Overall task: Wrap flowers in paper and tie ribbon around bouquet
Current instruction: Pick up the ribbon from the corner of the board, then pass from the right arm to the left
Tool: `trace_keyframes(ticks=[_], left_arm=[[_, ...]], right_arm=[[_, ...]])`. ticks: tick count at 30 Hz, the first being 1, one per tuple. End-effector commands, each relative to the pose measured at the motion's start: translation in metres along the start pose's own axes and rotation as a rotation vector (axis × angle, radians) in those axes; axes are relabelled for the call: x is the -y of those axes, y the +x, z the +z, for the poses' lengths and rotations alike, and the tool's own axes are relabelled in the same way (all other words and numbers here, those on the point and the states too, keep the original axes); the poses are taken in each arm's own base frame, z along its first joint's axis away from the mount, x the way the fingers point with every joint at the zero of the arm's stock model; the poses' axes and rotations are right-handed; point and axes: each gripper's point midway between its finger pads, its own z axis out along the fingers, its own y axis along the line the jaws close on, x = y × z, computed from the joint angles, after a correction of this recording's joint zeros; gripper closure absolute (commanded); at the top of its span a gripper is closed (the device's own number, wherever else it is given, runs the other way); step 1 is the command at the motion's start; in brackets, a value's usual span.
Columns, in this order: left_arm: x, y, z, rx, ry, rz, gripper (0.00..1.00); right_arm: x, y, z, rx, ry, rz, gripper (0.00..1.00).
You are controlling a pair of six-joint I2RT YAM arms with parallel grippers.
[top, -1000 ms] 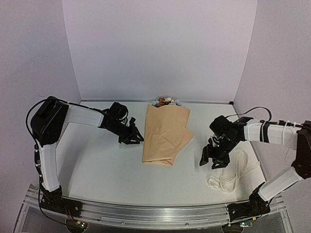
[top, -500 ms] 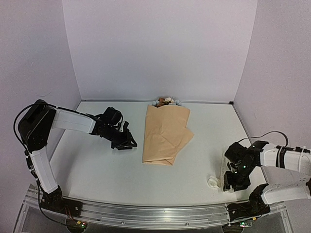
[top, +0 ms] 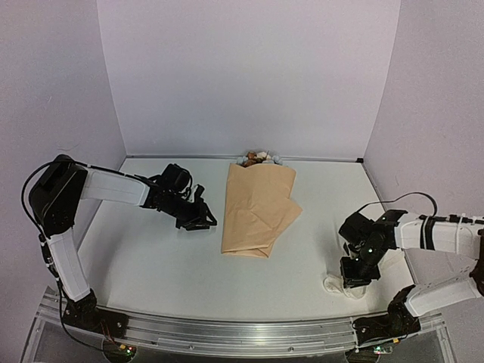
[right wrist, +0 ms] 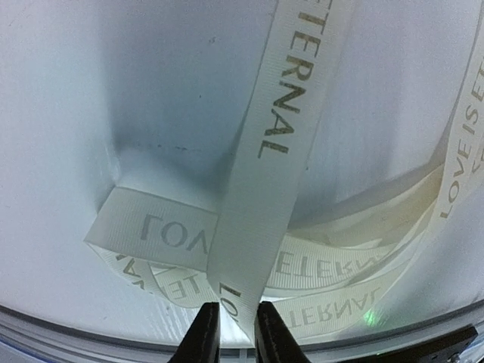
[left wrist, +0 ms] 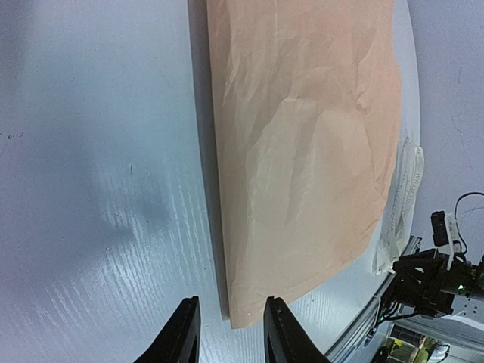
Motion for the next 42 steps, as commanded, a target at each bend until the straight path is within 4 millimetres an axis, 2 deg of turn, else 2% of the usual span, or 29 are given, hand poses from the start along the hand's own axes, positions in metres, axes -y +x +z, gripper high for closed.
trace_keyframes(ticks=[1, 4, 9, 13, 15, 17, 21, 23, 26, 29, 34, 38, 42], left_arm=[[0.031, -0.015, -0.008, 0.013, 0.080, 0.037, 0.69], [0.038, -0.017, -0.009, -0.003, 0.094, 0.050, 0.68], [0.041, -0.023, -0.007, 0.007, 0.096, 0.107, 0.68], [0.046, -0.027, -0.011, 0.041, 0.113, 0.140, 0.65], [0.054, -0.023, -0.016, 0.065, 0.155, 0.172, 0.63], [0.065, -0.019, -0.023, 0.100, 0.180, 0.222, 0.61], [0.073, -0.001, -0.024, 0.174, 0.114, 0.329, 0.56], [0.077, 0.002, -0.028, 0.226, 0.109, 0.341, 0.54], [0.085, 0.007, -0.033, 0.287, 0.128, 0.354, 0.52], [0.103, 0.017, -0.037, 0.339, 0.145, 0.414, 0.47], [0.114, 0.040, -0.026, 0.364, 0.098, 0.486, 0.40], [0.106, 0.055, -0.018, 0.341, 0.074, 0.483, 0.36], [0.097, 0.056, -0.018, 0.345, 0.034, 0.465, 0.35]], right_arm=[[-0.007, -0.001, -0.015, -0.004, -0.019, 0.041, 0.95], [-0.009, -0.004, -0.022, 0.022, -0.022, 0.051, 1.00], [-0.007, -0.007, -0.025, 0.046, -0.002, 0.041, 1.00], [-0.031, -0.017, -0.045, 0.081, -0.071, 0.017, 1.00], [-0.053, -0.025, -0.060, 0.090, -0.139, 0.023, 1.00], [-0.084, -0.035, -0.075, 0.077, -0.235, 0.035, 1.00], [-0.170, -0.058, -0.103, -0.009, -0.480, 0.110, 1.00], [-0.212, -0.071, -0.112, -0.060, -0.575, 0.144, 1.00], [-0.252, -0.090, -0.117, -0.107, -0.663, 0.220, 1.00], [-0.274, -0.112, -0.117, -0.105, -0.703, 0.292, 1.00], [-0.316, -0.138, -0.115, -0.143, -0.784, 0.417, 1.00], [-0.348, -0.152, -0.108, -0.189, -0.855, 0.544, 1.00], [-0.357, -0.158, -0.101, -0.195, -0.866, 0.583, 1.00]])
